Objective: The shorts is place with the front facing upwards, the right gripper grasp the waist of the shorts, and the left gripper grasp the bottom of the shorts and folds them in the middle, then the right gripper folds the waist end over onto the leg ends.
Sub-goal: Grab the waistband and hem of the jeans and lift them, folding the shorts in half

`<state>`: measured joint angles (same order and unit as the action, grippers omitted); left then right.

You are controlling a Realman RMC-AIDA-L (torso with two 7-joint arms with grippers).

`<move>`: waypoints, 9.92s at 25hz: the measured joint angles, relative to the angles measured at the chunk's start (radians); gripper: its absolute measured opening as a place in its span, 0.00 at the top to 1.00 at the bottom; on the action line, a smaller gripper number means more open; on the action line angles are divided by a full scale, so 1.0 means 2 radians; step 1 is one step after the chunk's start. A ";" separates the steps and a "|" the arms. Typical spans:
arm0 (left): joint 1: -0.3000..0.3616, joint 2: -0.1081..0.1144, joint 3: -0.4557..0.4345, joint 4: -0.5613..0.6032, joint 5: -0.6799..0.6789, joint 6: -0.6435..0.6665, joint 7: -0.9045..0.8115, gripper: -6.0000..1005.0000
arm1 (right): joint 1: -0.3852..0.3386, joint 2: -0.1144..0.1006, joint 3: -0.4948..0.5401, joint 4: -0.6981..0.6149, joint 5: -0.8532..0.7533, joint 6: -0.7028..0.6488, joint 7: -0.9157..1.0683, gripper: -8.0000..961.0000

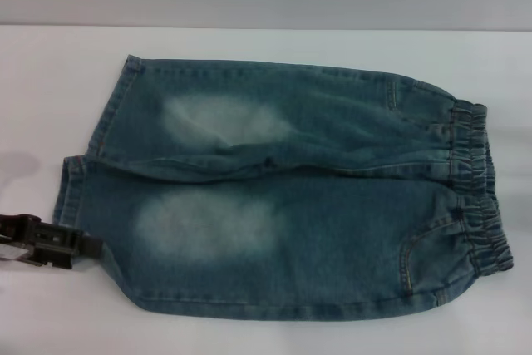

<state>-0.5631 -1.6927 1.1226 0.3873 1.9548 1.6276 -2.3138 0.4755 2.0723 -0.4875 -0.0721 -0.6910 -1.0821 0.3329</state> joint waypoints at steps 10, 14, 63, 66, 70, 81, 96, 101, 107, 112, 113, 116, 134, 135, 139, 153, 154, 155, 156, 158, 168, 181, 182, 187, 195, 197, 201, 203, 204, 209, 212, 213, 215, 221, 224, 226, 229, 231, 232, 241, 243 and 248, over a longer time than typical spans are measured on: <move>-0.007 -0.001 -0.005 0.004 0.011 -0.014 -0.001 0.24 | 0.002 0.000 -0.001 0.000 0.000 0.000 0.000 0.43; -0.009 -0.001 -0.005 0.007 0.012 -0.020 -0.003 0.24 | 0.003 0.000 -0.002 0.000 0.000 0.000 0.000 0.43; -0.019 -0.001 -0.043 0.058 0.063 -0.018 -0.021 0.95 | 0.002 -0.001 0.016 -0.001 0.001 0.008 0.000 0.43; -0.019 0.006 -0.047 0.058 0.063 -0.003 -0.029 0.93 | 0.003 -0.001 0.016 -0.001 0.001 0.008 0.000 0.43; -0.016 0.009 -0.054 0.059 0.063 0.009 -0.036 0.76 | 0.003 -0.001 0.016 -0.002 0.001 0.009 0.000 0.43; -0.007 -0.002 -0.054 0.056 0.102 0.026 -0.032 0.42 | 0.006 -0.001 0.016 -0.004 0.001 0.014 -0.001 0.43; 0.003 -0.005 -0.061 0.072 0.119 0.034 -0.049 0.40 | 0.009 -0.001 0.016 -0.002 0.001 0.019 -0.001 0.43; 0.000 -0.009 -0.061 0.069 0.139 0.034 -0.050 0.21 | 0.010 0.000 0.016 -0.003 0.001 0.021 -0.001 0.43; 0.003 -0.009 -0.061 0.067 0.141 0.033 -0.056 0.19 | 0.013 0.000 0.016 -0.003 0.001 0.021 -0.001 0.43; 0.005 -0.009 -0.057 0.066 0.142 0.032 -0.056 0.19 | 0.016 0.000 0.016 -0.003 0.001 0.021 -0.001 0.43; 0.005 -0.009 -0.056 0.066 0.142 0.031 -0.056 0.19 | 0.016 0.000 0.016 -0.004 0.001 0.021 -0.001 0.43; 0.006 -0.011 -0.057 0.066 0.149 0.031 -0.056 0.19 | 0.017 0.000 0.016 -0.004 0.001 0.021 -0.001 0.43; -0.002 -0.021 -0.056 0.066 0.169 0.026 -0.056 0.19 | 0.016 -0.001 0.016 -0.003 0.001 0.021 -0.001 0.43; -0.002 -0.022 -0.056 0.066 0.169 0.026 -0.056 0.19 | 0.016 -0.001 0.015 -0.003 0.000 0.021 -0.001 0.43; -0.004 -0.025 -0.058 0.066 0.178 0.025 -0.055 0.19 | 0.015 -0.001 0.013 -0.002 -0.001 0.021 -0.001 0.43; -0.008 -0.023 -0.066 0.071 0.186 0.030 -0.054 0.19 | 0.014 -0.001 0.011 -0.001 -0.003 0.021 -0.001 0.43; -0.008 -0.024 -0.065 0.071 0.186 0.029 -0.053 0.19 | 0.014 -0.001 0.011 -0.001 -0.003 0.021 -0.001 0.43; -0.008 -0.025 -0.065 0.071 0.186 0.029 -0.053 0.19 | 0.014 -0.001 0.011 -0.001 -0.003 0.021 -0.001 0.43; -0.009 -0.025 -0.064 0.071 0.187 0.029 -0.052 0.19 | 0.014 -0.001 0.011 -0.001 -0.003 0.021 -0.001 0.43; -0.010 -0.026 -0.063 0.069 0.187 0.028 -0.052 0.19 | 0.014 -0.001 0.011 -0.001 -0.003 0.021 -0.001 0.43; -0.011 -0.025 -0.065 0.069 0.187 0.023 -0.051 0.19 | 0.015 -0.001 0.011 -0.001 -0.003 0.022 -0.004 0.43; -0.013 -0.029 -0.066 0.070 0.204 0.017 -0.054 0.19 | 0.017 0.000 0.011 0.000 -0.001 0.025 -0.012 0.43; -0.013 -0.030 -0.066 0.070 0.204 0.018 -0.054 0.19 | 0.018 0.000 0.012 0.000 -0.001 0.025 -0.012 0.43; -0.021 -0.037 -0.099 0.071 0.201 0.037 -0.047 0.19 | 0.018 0.000 0.019 0.000 0.001 0.026 -0.013 0.43; -0.028 -0.044 -0.109 0.071 0.204 0.044 -0.043 0.19 | 0.017 0.000 0.022 0.000 0.001 0.026 -0.013 0.43; -0.028 -0.044 -0.109 0.072 0.204 0.043 -0.043 0.19 | 0.017 0.000 0.022 0.000 0.001 0.026 -0.013 0.43; -0.029 -0.046 -0.111 0.072 0.204 0.036 -0.041 0.20 | 0.018 -0.001 0.022 -0.001 0.001 0.026 -0.013 0.43; -0.029 -0.046 -0.112 0.072 0.205 0.033 -0.040 0.20 | 0.018 -0.001 0.021 -0.001 0.001 0.026 -0.013 0.43; -0.029 -0.046 -0.112 0.073 0.205 0.032 -0.040 0.20 | 0.018 -0.001 0.020 -0.001 0.001 0.026 -0.013 0.43; -0.029 -0.045 -0.115 0.080 0.204 0.029 -0.039 0.21 | 0.018 -0.001 0.019 -0.001 0.001 0.026 -0.013 0.43; -0.031 -0.045 -0.117 0.080 0.205 0.029 -0.038 0.21 | 0.018 -0.001 0.020 -0.001 0.001 0.026 -0.013 0.43; -0.032 -0.046 -0.117 0.080 0.205 0.031 -0.035 0.21 | 0.018 -0.001 0.020 -0.001 0.001 0.026 -0.013 0.43; -0.033 -0.046 -0.116 0.080 0.205 0.035 -0.031 0.21 | 0.016 0.000 0.022 -0.001 0.001 0.026 -0.013 0.43; -0.033 -0.047 -0.113 0.080 0.205 0.036 -0.030 0.22 | 0.015 0.000 0.022 -0.001 0.001 0.026 -0.013 0.43; -0.031 -0.047 -0.113 0.080 0.205 0.036 -0.030 0.22 | 0.015 0.000 0.022 -0.001 0.001 0.026 -0.013 0.43; -0.030 -0.047 -0.113 0.080 0.205 0.035 -0.030 0.22 | 0.015 0.000 0.022 -0.001 0.001 0.026 -0.013 0.43; -0.029 -0.047 -0.114 0.080 0.205 0.033 -0.030 0.23 | 0.015 0.000 0.022 -0.001 0.001 0.026 -0.013 0.43; -0.026 -0.047 -0.116 0.083 0.205 0.028 -0.030 0.32 | 0.015 0.000 0.022 -0.002 0.001 0.026 -0.012 0.43; -0.026 -0.047 -0.116 0.083 0.205 0.028 -0.030 0.36 | 0.014 0.000 0.022 -0.002 0.001 0.026 -0.012 0.43; -0.029 -0.048 -0.115 0.080 0.206 0.038 -0.026 0.75 | 0.012 -0.001 0.022 -0.004 0.001 0.026 -0.009 0.43; -0.029 -0.049 -0.116 0.080 0.206 0.040 -0.026 0.80 | 0.011 -0.001 0.022 -0.004 0.001 0.026 -0.009 0.43; -0.030 -0.053 -0.117 0.083 0.205 0.040 -0.029 0.90 | 0.011 -0.002 0.022 -0.004 0.001 0.026 -0.009 0.43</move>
<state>-0.6222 -1.7978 0.8882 0.5533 2.3647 1.7071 -2.3727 0.4966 2.0693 -0.4433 -0.0805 -0.6887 -1.0301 0.3149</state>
